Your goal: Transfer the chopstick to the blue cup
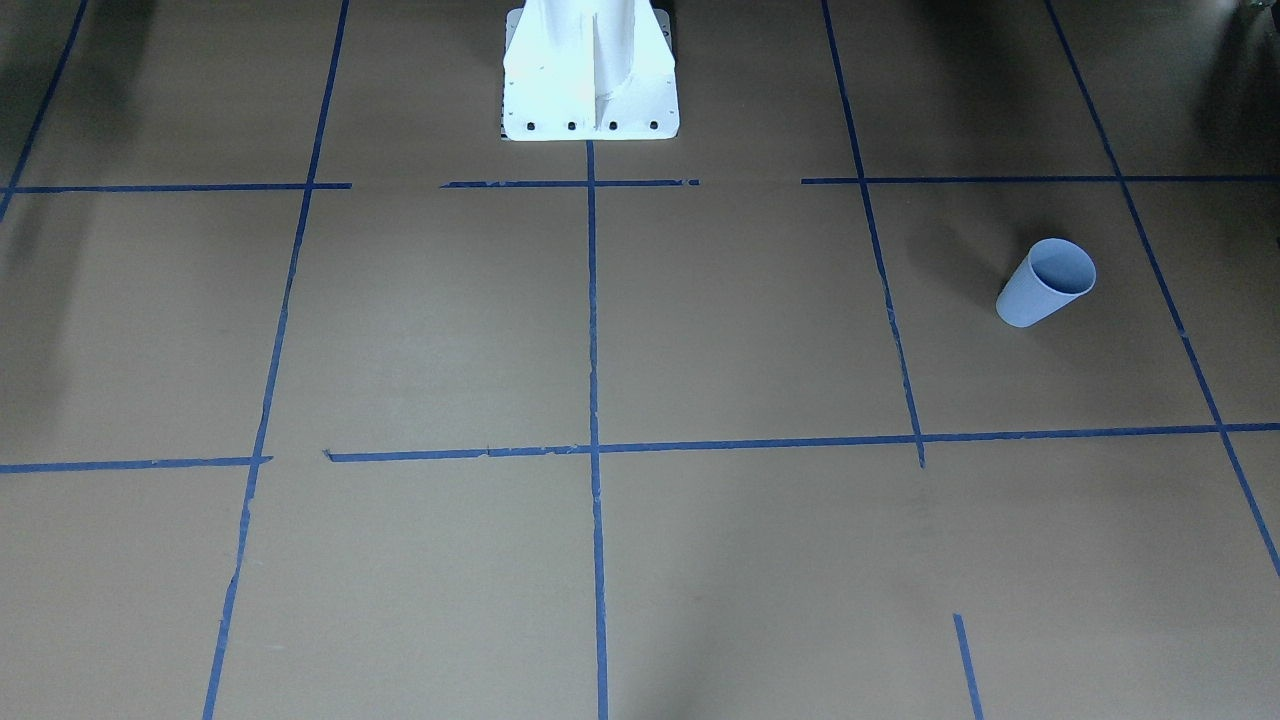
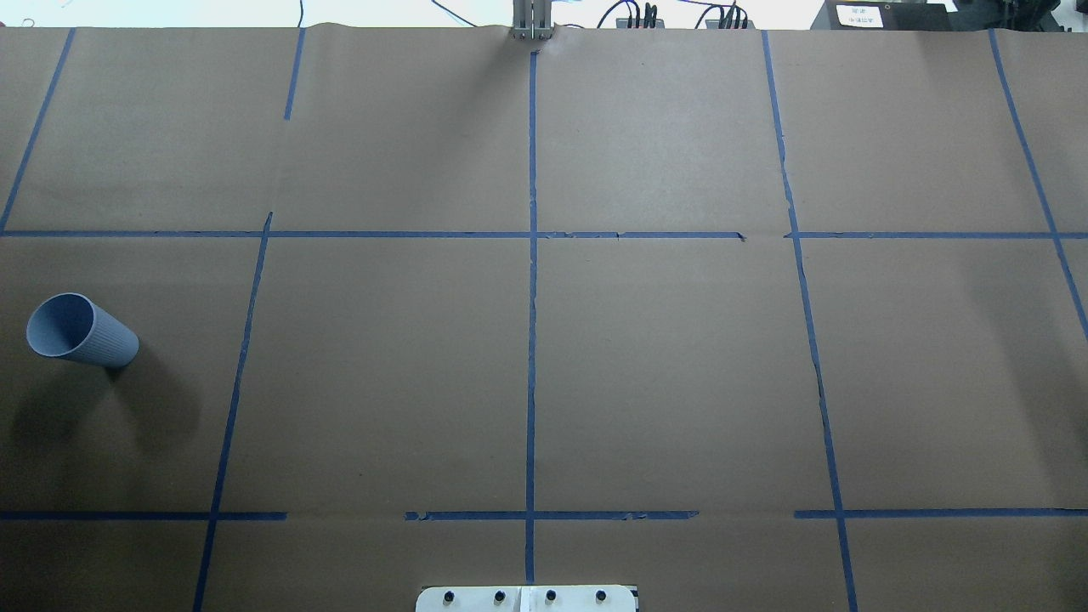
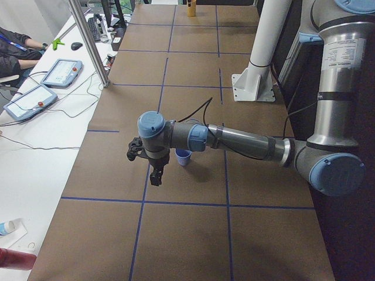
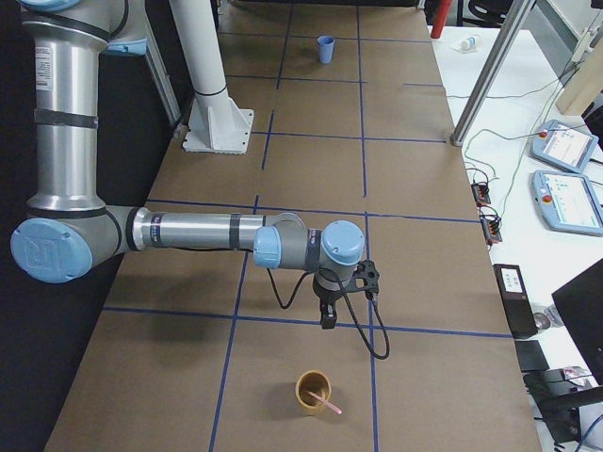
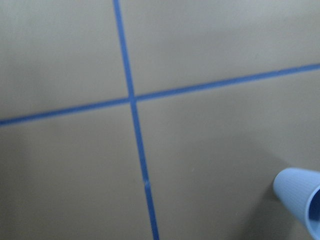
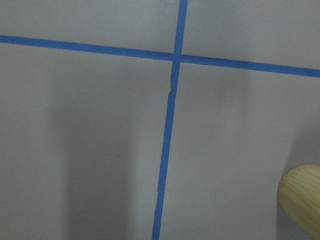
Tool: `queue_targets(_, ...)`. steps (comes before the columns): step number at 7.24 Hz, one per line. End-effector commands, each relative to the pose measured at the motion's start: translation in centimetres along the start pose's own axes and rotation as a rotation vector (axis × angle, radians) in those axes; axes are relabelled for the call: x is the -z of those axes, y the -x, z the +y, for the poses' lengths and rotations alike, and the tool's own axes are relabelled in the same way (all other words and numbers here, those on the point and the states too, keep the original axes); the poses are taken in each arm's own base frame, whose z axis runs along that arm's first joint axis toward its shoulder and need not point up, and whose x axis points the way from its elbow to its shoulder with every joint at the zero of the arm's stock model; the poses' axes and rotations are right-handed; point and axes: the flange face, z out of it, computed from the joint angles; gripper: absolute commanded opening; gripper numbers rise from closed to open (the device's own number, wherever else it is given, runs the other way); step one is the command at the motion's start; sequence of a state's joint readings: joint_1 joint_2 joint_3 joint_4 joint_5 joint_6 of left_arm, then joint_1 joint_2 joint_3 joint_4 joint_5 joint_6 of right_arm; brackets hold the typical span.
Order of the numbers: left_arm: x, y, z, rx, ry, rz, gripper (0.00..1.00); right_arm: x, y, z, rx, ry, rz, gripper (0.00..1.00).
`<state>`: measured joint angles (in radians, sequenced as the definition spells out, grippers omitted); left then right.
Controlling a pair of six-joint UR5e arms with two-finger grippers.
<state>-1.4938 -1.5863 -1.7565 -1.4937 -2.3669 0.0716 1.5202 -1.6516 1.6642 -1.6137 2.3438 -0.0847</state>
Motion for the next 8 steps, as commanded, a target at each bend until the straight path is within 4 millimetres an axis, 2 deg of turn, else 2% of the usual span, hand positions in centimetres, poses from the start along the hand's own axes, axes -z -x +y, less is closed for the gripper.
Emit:
queue_targets(1, -0.5, -3.6, -1.3, -0.114, -0.041, 0.011, 1.0, 0.0, 0.0, 0.0, 0.0, 0.0, 0.0, 1.0)
queue_targets(2, -3.6, -6.5, -1.6, -0.072, 0.011, 0.028, 1.0, 0.1, 0.2, -0.1, 0.002, -0.003, -0.008, 1.0)
queue_targets(3, -5.5, -9.0, -1.5, -0.018, 0.042, 0.037, 1.0, 0.0, 0.1, -0.1, 0.008, -0.007, -0.006, 1.0)
queue_targets(4, -7.6, -10.4, -0.2, 0.014, 0.038, 0.049, 1.0, -0.1, 0.0, -0.1, 0.012, -0.012, -0.005, 1.0)
queue_targets(6, -10.6, -12.4, 3.2, 0.084, -0.023, 0.107, 1.0, -0.2, 0.0, 0.0, 0.011, -0.011, -0.005, 1.0)
queue_targets(8, -13.1, -13.2, 4.4, 0.07, 0.005, 0.107, 1.0, -0.3, -0.1, 0.0, 0.01, -0.01, -0.005, 1.0)
